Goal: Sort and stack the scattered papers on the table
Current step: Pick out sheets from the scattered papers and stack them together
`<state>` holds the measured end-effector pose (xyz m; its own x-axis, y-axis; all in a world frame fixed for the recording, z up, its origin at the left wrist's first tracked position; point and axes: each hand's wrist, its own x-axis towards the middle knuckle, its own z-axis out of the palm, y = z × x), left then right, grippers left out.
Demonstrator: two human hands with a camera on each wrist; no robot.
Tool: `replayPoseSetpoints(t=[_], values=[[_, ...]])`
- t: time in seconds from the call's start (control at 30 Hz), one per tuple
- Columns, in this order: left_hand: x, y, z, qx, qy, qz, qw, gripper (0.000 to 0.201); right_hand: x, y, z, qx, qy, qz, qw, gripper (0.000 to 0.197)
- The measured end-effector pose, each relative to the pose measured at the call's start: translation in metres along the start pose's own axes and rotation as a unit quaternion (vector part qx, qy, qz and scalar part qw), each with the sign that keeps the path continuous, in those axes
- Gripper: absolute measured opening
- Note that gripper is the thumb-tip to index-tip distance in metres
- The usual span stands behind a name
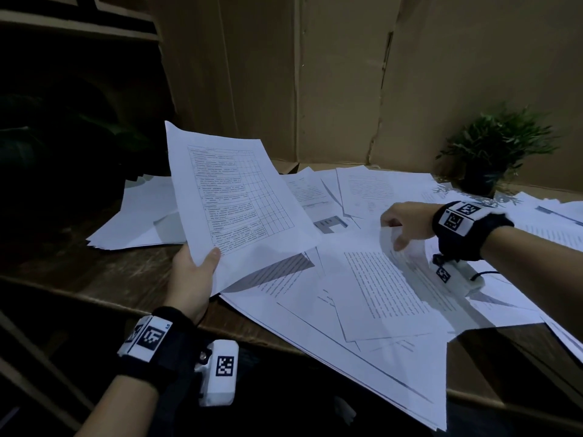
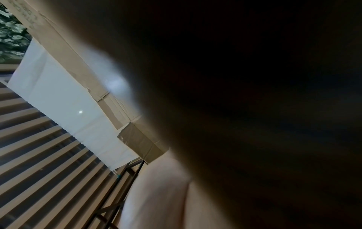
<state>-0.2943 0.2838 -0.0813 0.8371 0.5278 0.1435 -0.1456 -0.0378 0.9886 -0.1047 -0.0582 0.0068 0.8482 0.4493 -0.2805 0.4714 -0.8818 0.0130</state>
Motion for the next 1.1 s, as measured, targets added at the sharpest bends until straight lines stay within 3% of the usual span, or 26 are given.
replayPoseSetpoints(t=[0.1,0.23,0.33,0.47,0.67,0.87,0.97,1.1], values=[[0.001,-0.003,0.000,0.007,0.002,0.003,1.000,0.027,-0.002,-0.017,-0.020,0.006,0.099,-0.048,0.994,0.017],[0.000,-0.004,0.000,0.029,-0.010,0.007,0.999,0.026,-0.006,-0.046,-0.070,-0.184,0.252,-0.078,0.947,0.028],[-0.001,-0.002,-0.002,0.023,-0.026,0.001,0.999,0.031,-0.014,-0.073,-0.104,-0.287,0.312,-0.090,0.901,0.042],[-0.003,0.002,-0.002,0.009,-0.039,-0.005,0.999,0.034,-0.027,-0.108,-0.126,-0.328,0.324,-0.128,0.878,0.032],[-0.009,0.011,0.006,-0.004,-0.113,-0.017,0.993,0.039,-0.010,-0.182,-0.085,-0.290,0.257,-0.203,0.899,0.026],[-0.012,0.018,0.009,0.010,-0.117,0.020,0.993,0.031,0.023,-0.226,-0.032,-0.042,0.229,-0.247,0.941,0.023],[-0.012,0.020,0.009,-0.020,-0.118,-0.008,0.993,0.053,0.026,-0.230,-0.021,0.011,0.198,-0.254,0.947,0.021],[-0.011,0.020,0.009,0.010,-0.123,-0.001,0.992,0.063,0.022,-0.231,-0.016,0.057,0.222,-0.273,0.934,0.022]])
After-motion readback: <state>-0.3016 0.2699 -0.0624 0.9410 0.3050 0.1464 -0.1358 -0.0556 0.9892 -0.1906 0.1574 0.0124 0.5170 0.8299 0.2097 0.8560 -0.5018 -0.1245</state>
